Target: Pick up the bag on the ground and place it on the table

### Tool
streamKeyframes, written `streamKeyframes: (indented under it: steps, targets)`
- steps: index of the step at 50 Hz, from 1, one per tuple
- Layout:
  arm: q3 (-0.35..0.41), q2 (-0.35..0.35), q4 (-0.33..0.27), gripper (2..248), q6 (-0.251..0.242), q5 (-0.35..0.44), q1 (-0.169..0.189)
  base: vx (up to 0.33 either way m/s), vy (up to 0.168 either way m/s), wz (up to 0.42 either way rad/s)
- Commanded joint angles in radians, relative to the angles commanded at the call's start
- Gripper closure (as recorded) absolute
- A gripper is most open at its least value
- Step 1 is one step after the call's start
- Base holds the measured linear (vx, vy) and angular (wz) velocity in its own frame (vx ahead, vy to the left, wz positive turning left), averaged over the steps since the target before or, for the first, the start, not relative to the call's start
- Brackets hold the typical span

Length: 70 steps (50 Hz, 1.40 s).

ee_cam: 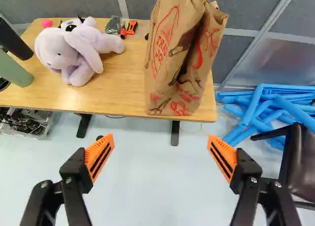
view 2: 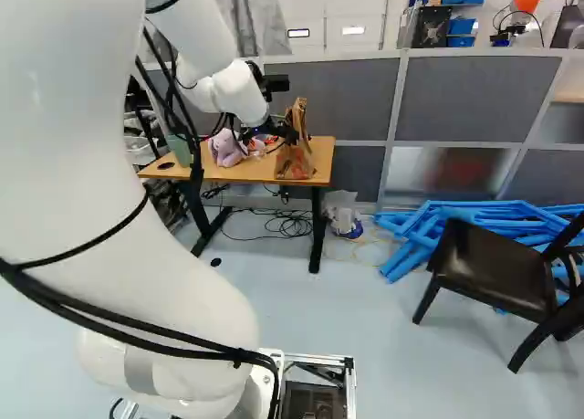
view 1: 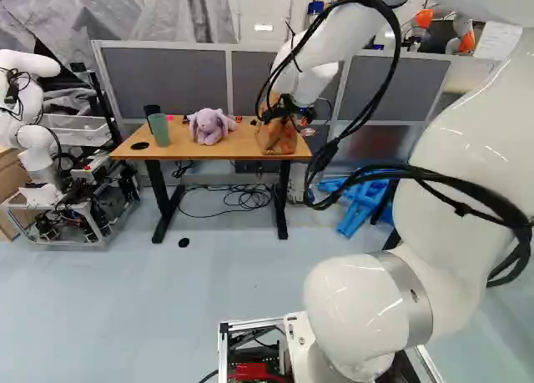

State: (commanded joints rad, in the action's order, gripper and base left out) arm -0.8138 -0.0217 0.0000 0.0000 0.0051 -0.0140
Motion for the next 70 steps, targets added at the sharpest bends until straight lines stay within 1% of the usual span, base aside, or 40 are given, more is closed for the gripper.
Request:
streamKeyframes:
  steps: [18,34,55,70]
  targets:
    - [0.197,-0.070,0.000,3,0.000,0.235,0.004,0.000,0.000,0.000]
    - [0.344,-0.122,0.000,3,0.000,0.411,0.007,0.000,0.000,0.000]
    - [0.502,-0.178,0.000,3,0.000,0.600,0.010,0.000,0.000,0.000]
    - [0.588,-0.208,0.000,3,0.000,0.702,0.011,0.000,0.000,0.000]
